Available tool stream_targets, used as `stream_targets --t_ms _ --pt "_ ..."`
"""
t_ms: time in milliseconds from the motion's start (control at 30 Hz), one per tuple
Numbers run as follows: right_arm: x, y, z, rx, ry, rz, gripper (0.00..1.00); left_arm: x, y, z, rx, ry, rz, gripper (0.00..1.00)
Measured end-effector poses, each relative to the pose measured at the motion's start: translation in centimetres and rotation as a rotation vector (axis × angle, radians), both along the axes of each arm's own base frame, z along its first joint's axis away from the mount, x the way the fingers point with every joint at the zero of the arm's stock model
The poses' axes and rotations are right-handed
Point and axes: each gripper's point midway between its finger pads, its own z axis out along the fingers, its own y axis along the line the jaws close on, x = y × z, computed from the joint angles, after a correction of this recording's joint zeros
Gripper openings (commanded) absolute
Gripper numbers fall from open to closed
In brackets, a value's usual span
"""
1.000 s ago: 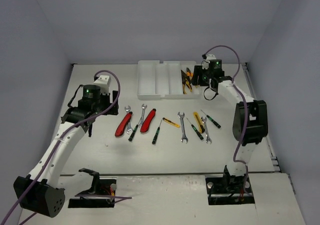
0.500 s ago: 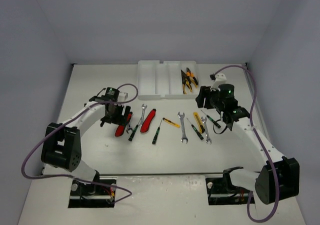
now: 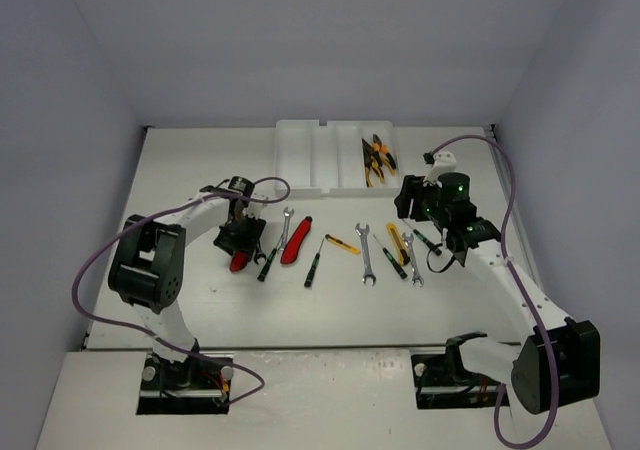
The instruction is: Sort the tools into containers
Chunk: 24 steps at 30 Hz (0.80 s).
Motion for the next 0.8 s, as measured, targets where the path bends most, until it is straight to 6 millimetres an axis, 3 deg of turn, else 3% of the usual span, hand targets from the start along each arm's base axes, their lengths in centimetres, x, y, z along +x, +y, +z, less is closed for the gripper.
stream_targets --t_ms 67,167,300,433,567,800 --pt "-0.1 0.0 0.3 0.005 -0.011 -0.001 0.56 0.1 0.0 -0.1 0.005 0.009 -0.002 0.2" --pt "-0.1 0.0 0.7 0.009 -0.023 -0.001 0.56 0.2 0.0 -0.1 0.004 0.01 -0.005 0.09" --pt "-0.1 0.0 0.8 0.011 -0.026 -0.002 0.56 0.2 -0.2 0.2 -0.004 0.004 -0.005 0.05" --pt "-0.2 0.0 1.0 0.014 -0.034 -0.003 0.56 0.4 -0.6 2.0 -0.038 -0.044 0.007 0.05" --pt "-0.2 0.0 1.4 0.017 -0.044 -0.003 0.56 1.4 -1.6 6.5 -0.11 -0.16 0.044 0.05" --pt "-0.3 -0.1 1.7 0.021 -0.054 -0.007 0.56 6.9 -5.5 16.2 -0.256 -0.399 0.099 0.05"
